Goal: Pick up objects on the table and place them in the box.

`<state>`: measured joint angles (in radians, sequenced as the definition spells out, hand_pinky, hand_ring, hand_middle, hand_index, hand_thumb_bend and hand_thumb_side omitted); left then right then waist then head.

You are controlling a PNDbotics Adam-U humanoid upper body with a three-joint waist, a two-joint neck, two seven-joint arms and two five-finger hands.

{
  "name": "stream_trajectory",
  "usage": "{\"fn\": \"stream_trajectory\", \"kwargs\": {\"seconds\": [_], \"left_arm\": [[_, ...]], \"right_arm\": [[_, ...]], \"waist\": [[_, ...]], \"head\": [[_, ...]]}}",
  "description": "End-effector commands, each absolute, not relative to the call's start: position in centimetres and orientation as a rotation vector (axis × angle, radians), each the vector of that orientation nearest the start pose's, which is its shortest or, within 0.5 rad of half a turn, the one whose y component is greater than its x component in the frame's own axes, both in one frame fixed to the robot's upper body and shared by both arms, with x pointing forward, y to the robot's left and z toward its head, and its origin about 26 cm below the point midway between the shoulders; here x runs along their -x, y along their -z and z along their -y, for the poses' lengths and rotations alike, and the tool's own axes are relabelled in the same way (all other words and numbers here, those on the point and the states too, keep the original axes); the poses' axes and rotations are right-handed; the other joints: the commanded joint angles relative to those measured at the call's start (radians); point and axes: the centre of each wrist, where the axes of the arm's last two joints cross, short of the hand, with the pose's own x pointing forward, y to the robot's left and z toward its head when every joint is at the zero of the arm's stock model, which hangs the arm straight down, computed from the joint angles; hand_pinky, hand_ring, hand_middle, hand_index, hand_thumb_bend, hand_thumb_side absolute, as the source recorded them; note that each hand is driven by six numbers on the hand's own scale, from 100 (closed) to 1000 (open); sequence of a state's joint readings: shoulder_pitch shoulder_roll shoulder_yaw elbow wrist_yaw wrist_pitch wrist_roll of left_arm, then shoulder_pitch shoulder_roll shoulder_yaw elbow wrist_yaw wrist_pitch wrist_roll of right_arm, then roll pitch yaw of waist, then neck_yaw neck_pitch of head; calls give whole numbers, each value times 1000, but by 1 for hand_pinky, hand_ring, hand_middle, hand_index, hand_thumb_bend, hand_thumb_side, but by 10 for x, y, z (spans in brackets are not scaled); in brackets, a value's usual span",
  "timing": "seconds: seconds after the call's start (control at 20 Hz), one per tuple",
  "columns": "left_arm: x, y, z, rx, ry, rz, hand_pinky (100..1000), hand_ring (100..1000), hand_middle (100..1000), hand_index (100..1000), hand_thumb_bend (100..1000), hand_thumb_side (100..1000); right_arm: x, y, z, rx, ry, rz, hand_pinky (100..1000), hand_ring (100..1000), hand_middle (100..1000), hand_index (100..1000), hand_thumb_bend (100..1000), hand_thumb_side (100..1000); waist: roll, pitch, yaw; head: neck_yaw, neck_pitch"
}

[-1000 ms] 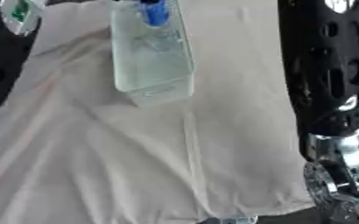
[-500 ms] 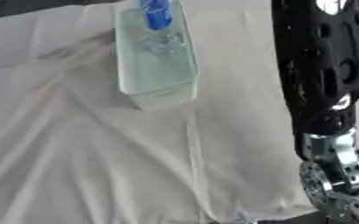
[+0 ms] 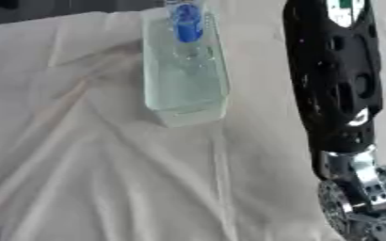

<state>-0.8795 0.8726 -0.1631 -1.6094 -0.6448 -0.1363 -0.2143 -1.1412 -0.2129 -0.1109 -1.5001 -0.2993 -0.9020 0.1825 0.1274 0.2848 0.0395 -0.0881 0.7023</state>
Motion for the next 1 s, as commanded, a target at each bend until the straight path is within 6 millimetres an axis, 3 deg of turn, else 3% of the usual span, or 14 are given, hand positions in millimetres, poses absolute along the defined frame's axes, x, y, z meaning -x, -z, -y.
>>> {"fn": "stream_trajectory", "kwargs": {"seconds": [0.05,0.3,0.55,1.0], "left_arm": [[-335,-385,-326,1799,-1737,-2402,731,849,1000,991,972,991],[-316,-373,-345,1835,-1726,-2487,690,820,1000,987,1000,940],[-301,-349,-357,1924,-1693,-2532,728,850,1000,1000,1000,902],[-277,-307,-367,2280,-1376,-2482,774,880,1000,1000,996,902]], "right_arm": [[-395,-396,187,405,246,-2701,682,788,843,864,100,1000],[-399,-389,191,394,266,-2723,685,791,846,867,100,1000],[-401,-386,197,374,289,-2735,687,792,847,869,100,1000],[-405,-388,210,332,355,-2741,691,796,851,873,100,1000]], "waist": [[-6,-18,22],[-15,-13,85],[-29,-1,147],[-54,32,235]], "head": [[-9,-18],[-8,-30],[-15,-41],[-28,-55]]}}
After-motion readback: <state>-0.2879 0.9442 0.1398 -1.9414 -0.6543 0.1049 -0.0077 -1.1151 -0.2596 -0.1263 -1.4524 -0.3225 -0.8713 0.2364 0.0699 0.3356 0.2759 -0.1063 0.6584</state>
